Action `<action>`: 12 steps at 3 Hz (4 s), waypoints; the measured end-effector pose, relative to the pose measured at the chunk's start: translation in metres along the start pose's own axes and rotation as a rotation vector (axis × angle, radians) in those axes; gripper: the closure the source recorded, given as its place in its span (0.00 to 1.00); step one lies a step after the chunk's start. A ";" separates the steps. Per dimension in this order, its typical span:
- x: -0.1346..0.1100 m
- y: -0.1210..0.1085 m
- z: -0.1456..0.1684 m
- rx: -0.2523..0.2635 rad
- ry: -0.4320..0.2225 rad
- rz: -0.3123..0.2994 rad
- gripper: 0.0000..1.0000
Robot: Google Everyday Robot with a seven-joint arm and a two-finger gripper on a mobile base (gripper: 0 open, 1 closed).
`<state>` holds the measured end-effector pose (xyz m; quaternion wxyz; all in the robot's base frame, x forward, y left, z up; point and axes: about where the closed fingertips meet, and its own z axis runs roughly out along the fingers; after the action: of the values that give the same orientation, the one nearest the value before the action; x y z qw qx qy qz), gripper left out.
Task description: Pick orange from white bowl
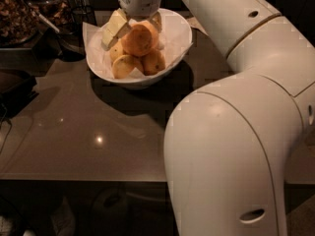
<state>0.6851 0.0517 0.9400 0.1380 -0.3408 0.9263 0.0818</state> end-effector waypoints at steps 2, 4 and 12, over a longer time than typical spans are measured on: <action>-0.005 0.008 0.000 0.003 -0.019 -0.056 0.47; -0.004 0.009 -0.002 0.001 -0.038 -0.071 0.94; 0.089 0.068 -0.093 -0.169 -0.239 -0.055 1.00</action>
Offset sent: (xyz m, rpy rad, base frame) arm -0.0167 0.0028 0.0066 -0.0302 -0.0221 0.0811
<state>0.5568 0.0259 1.0043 0.2203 -0.3645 0.8834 0.1954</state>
